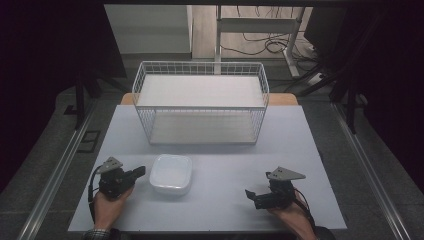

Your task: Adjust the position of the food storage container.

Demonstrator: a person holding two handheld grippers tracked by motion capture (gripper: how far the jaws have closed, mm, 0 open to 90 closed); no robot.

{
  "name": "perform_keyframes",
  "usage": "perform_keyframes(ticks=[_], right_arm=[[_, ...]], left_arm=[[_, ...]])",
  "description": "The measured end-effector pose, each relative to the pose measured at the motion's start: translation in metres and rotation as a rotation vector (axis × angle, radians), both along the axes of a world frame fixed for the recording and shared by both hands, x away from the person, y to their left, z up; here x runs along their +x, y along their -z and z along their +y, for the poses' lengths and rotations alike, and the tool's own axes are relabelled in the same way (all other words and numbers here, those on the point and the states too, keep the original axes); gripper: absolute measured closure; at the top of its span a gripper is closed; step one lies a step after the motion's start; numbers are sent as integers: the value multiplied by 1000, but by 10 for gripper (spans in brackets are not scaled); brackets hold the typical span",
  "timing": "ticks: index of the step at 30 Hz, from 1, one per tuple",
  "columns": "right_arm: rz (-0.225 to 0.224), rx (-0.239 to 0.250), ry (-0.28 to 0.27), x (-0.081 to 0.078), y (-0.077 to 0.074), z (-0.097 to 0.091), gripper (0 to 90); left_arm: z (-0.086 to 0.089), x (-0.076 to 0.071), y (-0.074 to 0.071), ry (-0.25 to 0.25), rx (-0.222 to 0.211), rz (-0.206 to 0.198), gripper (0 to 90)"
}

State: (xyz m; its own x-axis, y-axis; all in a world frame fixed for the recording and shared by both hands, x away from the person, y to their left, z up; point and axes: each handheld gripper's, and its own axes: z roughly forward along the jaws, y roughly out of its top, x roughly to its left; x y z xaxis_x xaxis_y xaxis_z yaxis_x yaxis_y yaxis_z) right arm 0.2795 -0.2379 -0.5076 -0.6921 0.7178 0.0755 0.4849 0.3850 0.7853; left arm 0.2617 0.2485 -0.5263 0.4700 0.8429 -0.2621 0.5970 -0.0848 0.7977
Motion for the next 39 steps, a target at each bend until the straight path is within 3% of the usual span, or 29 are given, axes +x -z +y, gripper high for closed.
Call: perform_keyframes(ticks=[2,11,18,22,29,34,39], right_arm=[[31,15,-10,3,-2,3,0],[120,54,-63,15,-4,18,107],[123,35,-94,23,-3,29,223],[101,40,-119,28,-7,37,321],[75,42,-127,34,-12,42,403],[56,27,-114,32,-14,38,406],[61,6,-110,29,-10,35,364]], left_arm=[[-11,3,1,26,30,10,900],[-28,6,-1,61,26,19,898],[-44,7,-3,89,34,21,898],[-56,8,-5,117,36,23,897],[-79,6,-8,169,42,24,892],[-99,6,-8,219,33,20,882],[-101,7,-8,218,38,15,834]])
